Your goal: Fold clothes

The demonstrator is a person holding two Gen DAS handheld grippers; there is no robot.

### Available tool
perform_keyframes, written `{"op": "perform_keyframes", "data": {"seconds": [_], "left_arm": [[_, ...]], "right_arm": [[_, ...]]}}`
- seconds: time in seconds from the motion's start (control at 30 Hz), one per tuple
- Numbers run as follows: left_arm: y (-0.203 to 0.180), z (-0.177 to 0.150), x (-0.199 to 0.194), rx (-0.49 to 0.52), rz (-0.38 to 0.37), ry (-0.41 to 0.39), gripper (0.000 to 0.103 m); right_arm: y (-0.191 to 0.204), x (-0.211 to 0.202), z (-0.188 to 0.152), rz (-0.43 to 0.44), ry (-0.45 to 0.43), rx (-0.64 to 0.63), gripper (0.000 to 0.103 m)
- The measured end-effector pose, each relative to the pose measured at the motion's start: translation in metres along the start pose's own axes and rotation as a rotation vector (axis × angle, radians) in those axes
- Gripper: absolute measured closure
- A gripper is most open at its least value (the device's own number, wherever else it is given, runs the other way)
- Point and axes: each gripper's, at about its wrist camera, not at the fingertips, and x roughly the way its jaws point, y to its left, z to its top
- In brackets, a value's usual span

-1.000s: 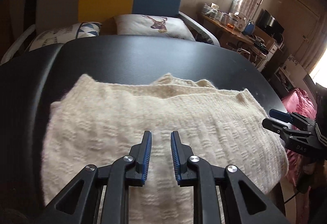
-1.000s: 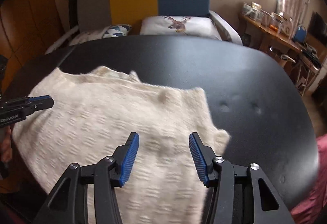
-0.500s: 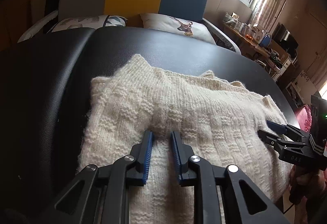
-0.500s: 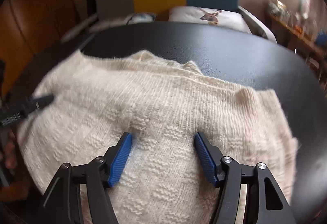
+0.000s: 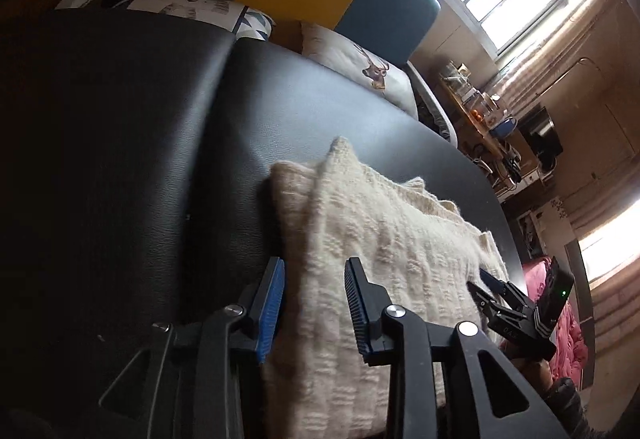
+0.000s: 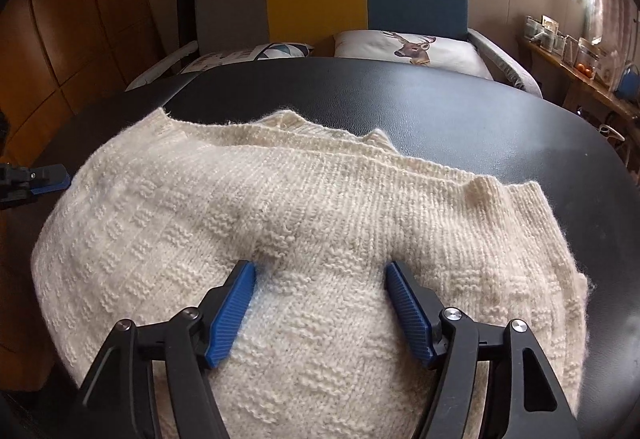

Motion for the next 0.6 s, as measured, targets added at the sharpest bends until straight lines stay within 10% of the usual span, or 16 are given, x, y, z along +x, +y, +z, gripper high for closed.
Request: {"op": "perform_keyframes", "data": {"seconds": [0.6], "left_arm": [[0.012,0.038,0.078,0.033,-0.218,0.189,0.047]], "right_arm": [[-0.002,-0.001,-0.002,0.021,-0.023,0.005,0.029]]}}
